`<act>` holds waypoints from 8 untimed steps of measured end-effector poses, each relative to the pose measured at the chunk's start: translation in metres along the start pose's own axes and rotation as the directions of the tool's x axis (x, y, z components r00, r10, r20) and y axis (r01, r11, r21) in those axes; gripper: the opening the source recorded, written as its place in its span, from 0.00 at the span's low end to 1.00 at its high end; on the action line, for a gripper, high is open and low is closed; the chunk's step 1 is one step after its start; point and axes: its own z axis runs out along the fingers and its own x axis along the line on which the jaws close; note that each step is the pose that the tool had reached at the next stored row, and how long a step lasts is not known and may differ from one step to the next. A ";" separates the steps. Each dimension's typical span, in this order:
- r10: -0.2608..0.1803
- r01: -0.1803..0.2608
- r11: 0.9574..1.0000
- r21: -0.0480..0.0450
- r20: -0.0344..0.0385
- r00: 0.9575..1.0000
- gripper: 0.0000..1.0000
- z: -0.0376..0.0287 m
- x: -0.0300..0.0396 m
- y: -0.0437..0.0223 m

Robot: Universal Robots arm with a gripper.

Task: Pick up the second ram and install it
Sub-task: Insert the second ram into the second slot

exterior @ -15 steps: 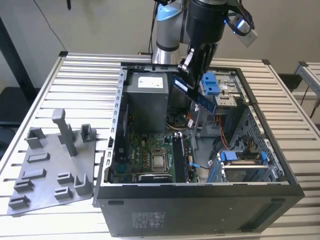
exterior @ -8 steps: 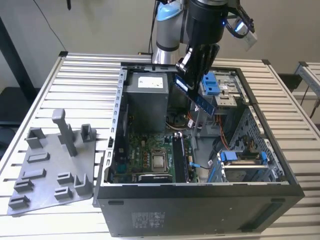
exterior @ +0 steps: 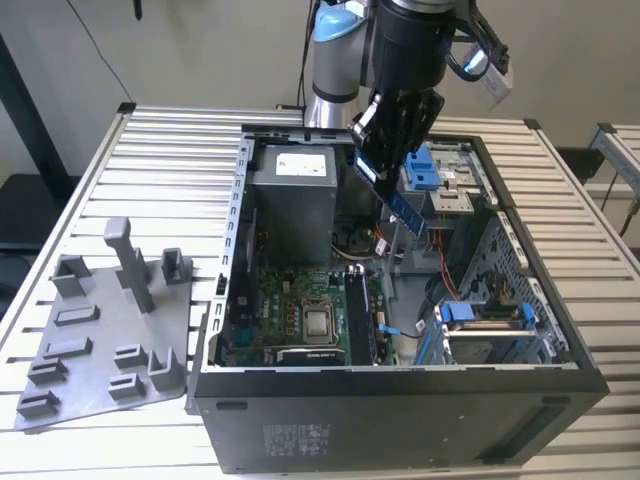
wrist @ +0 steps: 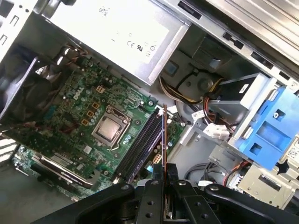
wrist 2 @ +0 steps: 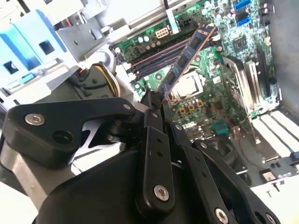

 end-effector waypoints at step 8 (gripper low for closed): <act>0.145 -0.145 0.989 0.004 0.001 0.990 0.15 0.0012 0.0000 0.0000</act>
